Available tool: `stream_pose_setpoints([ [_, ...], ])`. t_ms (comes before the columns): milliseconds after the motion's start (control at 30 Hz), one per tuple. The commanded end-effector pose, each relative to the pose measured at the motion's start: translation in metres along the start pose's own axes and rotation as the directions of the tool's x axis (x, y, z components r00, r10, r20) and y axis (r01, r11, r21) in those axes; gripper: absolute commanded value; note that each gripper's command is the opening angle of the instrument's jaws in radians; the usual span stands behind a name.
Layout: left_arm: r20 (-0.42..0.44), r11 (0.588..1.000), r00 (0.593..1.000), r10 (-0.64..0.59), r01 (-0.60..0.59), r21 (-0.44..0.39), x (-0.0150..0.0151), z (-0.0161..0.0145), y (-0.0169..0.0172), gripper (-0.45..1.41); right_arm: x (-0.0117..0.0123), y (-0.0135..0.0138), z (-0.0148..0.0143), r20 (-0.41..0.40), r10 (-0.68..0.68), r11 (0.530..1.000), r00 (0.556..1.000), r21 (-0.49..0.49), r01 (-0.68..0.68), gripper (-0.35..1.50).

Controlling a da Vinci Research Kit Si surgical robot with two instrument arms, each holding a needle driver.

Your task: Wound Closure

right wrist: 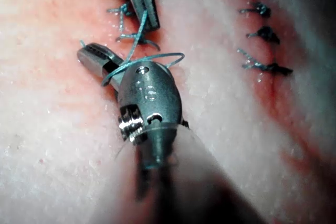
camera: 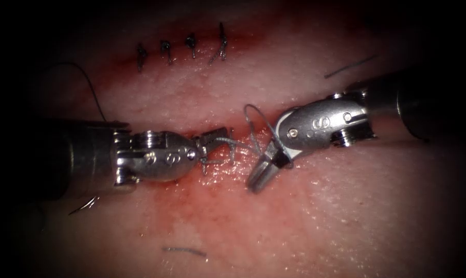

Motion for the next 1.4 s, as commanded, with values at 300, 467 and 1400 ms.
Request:
stream_pose_setpoints([
  [300,0.001,1.000,1.000,0.002,-0.002,-0.005,0.0012,-0.0006,0.0034,-0.45,0.0004,0.0004,-0.0006,-0.136,0.016,0.998,0.991,-0.052,-0.023,-0.35],
  [467,0.000,1.000,1.000,0.016,-0.016,-0.007,0.0013,-0.0020,0.0060,-0.45,0.0002,0.0011,-0.0024,-0.207,0.055,0.991,0.977,-0.110,-0.079,-0.35],
  [1400,0.034,0.991,0.996,0.084,-0.080,-0.106,0.0059,-0.0112,0.0219,-0.45,-0.0032,0.0067,-0.0076,-0.259,0.177,0.899,0.950,-0.350,-0.263,-0.35],
])
